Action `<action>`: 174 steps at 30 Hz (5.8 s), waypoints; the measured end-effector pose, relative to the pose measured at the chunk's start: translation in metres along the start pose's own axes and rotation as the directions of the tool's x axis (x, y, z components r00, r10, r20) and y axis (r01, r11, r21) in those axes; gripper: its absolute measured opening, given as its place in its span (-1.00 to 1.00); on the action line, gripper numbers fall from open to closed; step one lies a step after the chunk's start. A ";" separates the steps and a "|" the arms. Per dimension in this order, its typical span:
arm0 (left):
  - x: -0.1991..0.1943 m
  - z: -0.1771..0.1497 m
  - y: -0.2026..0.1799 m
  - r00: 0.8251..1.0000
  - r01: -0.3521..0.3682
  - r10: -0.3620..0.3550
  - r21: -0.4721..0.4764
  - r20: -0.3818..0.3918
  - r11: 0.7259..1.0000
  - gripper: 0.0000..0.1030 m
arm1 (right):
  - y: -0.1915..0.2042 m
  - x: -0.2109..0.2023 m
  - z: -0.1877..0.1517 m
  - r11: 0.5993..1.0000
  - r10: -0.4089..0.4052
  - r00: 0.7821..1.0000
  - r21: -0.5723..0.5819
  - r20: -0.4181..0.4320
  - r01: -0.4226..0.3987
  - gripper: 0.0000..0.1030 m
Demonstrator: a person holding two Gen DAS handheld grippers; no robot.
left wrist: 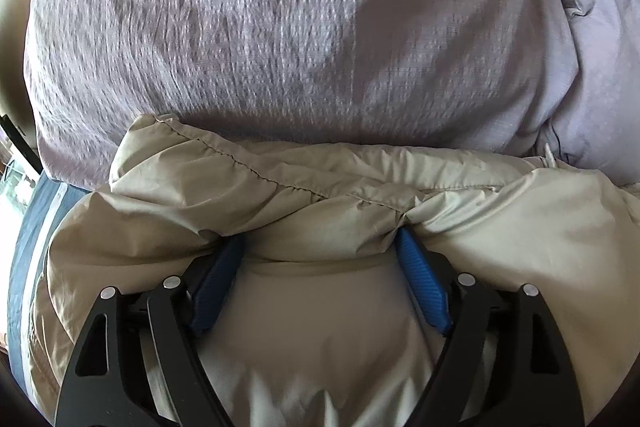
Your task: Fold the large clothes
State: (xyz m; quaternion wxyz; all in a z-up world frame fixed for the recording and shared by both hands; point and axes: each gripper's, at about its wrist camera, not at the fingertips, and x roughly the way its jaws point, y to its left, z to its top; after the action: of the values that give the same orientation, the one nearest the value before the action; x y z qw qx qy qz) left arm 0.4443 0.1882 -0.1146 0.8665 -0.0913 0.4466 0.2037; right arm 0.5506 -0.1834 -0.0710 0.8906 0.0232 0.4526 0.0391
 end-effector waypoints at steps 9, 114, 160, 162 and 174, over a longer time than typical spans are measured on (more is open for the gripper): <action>0.014 0.006 0.003 1.000 0.000 0.000 -0.001 0.005 1.000 0.60 | 0.007 0.028 -0.012 1.000 -0.025 1.000 -0.017 -0.014 0.025 0.18; -0.161 -0.218 0.247 0.961 0.235 -0.275 -0.579 0.020 0.781 -0.44 | -0.084 -0.127 -0.259 0.907 0.284 0.952 0.355 -0.116 -0.227 -0.50; -0.155 -0.190 0.242 0.966 0.214 -0.254 -0.721 0.055 0.659 -0.36 | 0.080 -0.112 -0.258 0.953 -0.009 0.987 -0.301 -0.163 -0.042 0.42; -0.163 -0.182 0.240 0.959 0.246 -0.272 -0.713 0.080 0.656 -0.42 | 0.081 -0.108 -0.259 0.950 -0.019 0.986 -0.311 -0.165 -0.034 0.43; -0.239 -0.121 0.167 0.858 0.510 -0.441 -0.531 0.262 0.677 -0.46 | 0.083 -0.096 -0.266 0.944 -0.057 0.986 -0.331 -0.158 0.002 0.44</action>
State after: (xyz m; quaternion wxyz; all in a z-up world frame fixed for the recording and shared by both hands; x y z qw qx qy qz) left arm 0.1589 0.2321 0.0126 0.8421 -0.4535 0.2732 0.1026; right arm 0.2750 -0.1078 -0.1444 0.8416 -0.1362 0.5125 0.1026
